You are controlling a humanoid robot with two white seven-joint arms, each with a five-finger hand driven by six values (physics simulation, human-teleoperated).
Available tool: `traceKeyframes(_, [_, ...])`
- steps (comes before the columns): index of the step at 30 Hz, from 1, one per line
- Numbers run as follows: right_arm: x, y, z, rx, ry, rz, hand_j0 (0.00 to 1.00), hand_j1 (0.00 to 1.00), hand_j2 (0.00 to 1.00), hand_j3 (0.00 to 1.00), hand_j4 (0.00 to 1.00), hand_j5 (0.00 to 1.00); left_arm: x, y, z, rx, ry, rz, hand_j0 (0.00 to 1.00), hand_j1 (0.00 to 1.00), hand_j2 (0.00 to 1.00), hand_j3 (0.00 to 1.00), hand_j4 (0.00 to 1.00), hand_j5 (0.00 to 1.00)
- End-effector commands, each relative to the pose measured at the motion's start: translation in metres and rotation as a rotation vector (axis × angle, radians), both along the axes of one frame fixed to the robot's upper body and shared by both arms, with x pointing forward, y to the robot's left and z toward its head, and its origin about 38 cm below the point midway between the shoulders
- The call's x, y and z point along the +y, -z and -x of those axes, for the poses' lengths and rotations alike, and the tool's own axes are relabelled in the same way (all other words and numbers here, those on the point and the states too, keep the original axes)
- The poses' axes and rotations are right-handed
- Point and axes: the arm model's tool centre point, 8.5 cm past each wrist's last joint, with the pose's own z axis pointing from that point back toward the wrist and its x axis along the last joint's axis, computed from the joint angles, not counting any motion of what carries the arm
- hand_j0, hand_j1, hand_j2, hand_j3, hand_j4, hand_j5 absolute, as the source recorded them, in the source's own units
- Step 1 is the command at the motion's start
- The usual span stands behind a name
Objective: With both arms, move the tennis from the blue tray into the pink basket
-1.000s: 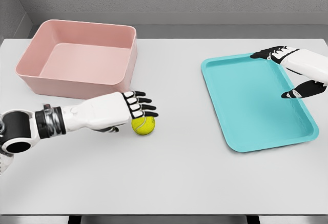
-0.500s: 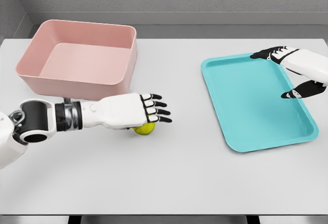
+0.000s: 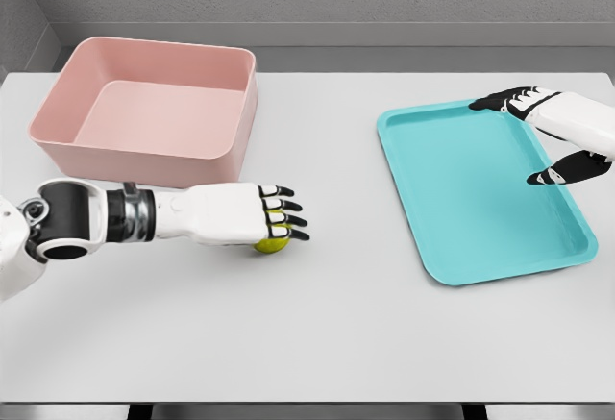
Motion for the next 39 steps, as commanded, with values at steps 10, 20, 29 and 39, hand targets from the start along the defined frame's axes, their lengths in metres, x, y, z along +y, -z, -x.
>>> traceKeyframes(10, [0.0, -0.001, 0.0, 0.001, 0.001, -0.003, 1.0, 1.0, 1.0, 1.0, 1.0, 1.0, -0.004, 0.005, -0.006, -0.021, 0.001, -0.039, 1.0, 1.0, 1.0, 1.0, 1.0, 1.0])
traceKeyframes(20, [0.0, 0.0, 0.0, 0.001, 0.001, -0.004, 1.0, 1.0, 1.0, 1.0, 1.0, 1.0, -0.005, 0.008, -0.007, -0.022, 0.01, -0.085, 0.91, 0.91, 0.91, 0.91, 0.91, 0.91])
traceKeyframes(29, [0.0, 0.0, 0.0, 0.001, 0.001, -0.004, 1.0, 1.0, 1.0, 1.0, 1.0, 1.0, -0.005, 0.011, -0.007, -0.026, 0.014, -0.107, 0.73, 0.73, 0.73, 0.73, 0.73, 0.73])
traceKeyframes(39, [0.0, 0.0, 0.0, 0.001, 0.001, -0.004, 1.0, 1.0, 1.0, 1.0, 1.0, 1.0, 0.001, 0.013, -0.011, -0.044, -0.001, -0.149, 0.41, 0.41, 0.41, 0.41, 0.41, 0.41])
